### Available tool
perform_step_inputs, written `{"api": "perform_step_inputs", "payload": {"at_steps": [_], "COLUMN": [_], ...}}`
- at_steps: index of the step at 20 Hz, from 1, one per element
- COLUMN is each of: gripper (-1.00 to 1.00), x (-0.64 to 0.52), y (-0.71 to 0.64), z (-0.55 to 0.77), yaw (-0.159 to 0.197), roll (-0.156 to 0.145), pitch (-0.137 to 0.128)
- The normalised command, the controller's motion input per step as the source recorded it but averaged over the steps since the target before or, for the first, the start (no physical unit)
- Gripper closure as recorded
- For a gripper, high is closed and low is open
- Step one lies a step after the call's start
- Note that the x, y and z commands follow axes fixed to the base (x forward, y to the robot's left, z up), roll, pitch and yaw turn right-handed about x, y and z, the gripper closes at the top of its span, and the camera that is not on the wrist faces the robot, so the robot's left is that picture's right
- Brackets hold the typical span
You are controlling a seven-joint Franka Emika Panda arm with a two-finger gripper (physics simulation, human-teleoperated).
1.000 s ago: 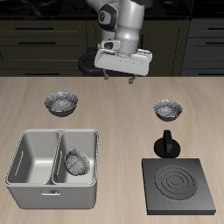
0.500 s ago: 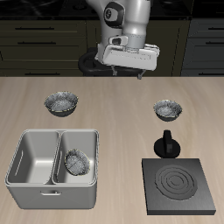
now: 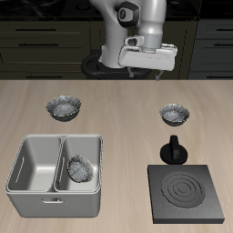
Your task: Turn off the stove and place the smallest bowl in the left side of the drainer and the medium bowl in the right side
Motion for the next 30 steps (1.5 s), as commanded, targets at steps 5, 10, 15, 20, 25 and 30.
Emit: {"api": "perform_step_inputs", "payload": {"at_steps": [5,10,15,20,25,30], "gripper": [-1.00,-1.00,-1.00,-1.00,-1.00,-1.00], "x": [0.22,0.08,0.02,0.10,0.01,-0.01], "y": [0.27,0.11,0.08,0.09,0.08,0.09], "z": [-0.19,-0.19,-0.10,-0.09,-0.20,-0.21], "yaw": [-0.030,-0.009,-0.004,0.008,-0.001,0.007], "roll": [0.068,0.043,0.044,0.047,0.004,-0.005], "pitch": [0.067,0.043,0.014,0.007,0.015,0.010]}}
